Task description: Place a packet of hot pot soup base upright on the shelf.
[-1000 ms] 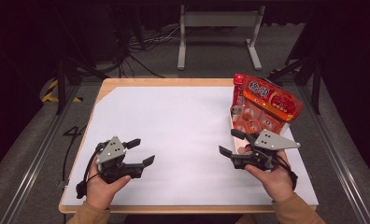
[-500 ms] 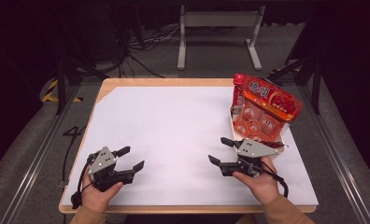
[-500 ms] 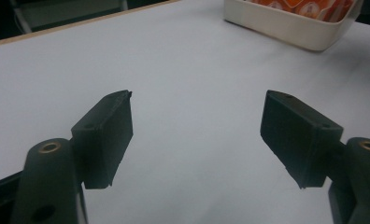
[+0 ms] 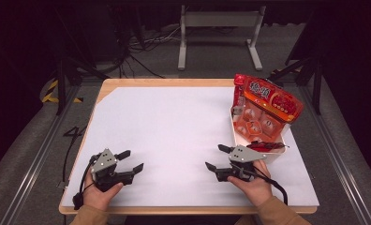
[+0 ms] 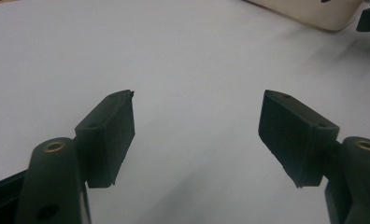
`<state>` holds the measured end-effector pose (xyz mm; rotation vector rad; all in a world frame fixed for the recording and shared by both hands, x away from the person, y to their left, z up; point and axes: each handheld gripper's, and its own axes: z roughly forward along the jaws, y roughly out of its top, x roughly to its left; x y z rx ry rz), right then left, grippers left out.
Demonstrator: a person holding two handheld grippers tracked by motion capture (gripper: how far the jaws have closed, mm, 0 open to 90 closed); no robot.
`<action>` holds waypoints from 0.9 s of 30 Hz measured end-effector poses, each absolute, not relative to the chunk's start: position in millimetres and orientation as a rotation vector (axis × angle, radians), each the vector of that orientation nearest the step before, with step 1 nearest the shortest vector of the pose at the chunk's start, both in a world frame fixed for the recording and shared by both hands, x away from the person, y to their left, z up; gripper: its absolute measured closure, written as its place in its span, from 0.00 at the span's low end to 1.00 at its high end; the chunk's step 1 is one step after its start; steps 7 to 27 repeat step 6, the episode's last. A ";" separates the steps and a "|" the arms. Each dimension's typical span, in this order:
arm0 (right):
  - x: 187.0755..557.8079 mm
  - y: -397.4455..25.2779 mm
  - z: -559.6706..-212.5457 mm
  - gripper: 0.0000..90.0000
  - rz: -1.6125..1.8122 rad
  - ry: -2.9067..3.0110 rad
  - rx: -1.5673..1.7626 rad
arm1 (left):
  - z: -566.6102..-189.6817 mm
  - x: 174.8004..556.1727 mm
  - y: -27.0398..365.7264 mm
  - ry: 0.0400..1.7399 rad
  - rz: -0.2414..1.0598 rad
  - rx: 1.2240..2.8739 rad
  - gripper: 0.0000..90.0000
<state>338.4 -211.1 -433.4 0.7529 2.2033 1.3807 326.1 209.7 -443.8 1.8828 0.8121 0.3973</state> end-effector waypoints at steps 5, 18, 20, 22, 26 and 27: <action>339.8 -212.5 -434.8 0.24 1.385 2.191 0.770 | -443.6 326.6 211.5 0.803 0.386 1.865 0.30; 339.8 -212.8 -434.9 0.23 1.385 2.190 0.773 | -443.5 326.6 211.6 0.801 0.386 1.863 0.30; 339.8 -212.8 -434.9 0.23 1.385 2.190 0.773 | -443.5 326.6 211.6 0.801 0.386 1.863 0.30; 339.8 -212.8 -434.9 0.23 1.385 2.190 0.773 | -443.5 326.6 211.6 0.801 0.386 1.863 0.30; 339.8 -212.8 -434.9 0.23 1.385 2.190 0.773 | -443.5 326.6 211.6 0.801 0.386 1.863 0.30; 339.8 -212.8 -434.9 0.23 1.385 2.190 0.773 | -443.5 326.6 211.6 0.801 0.386 1.863 0.30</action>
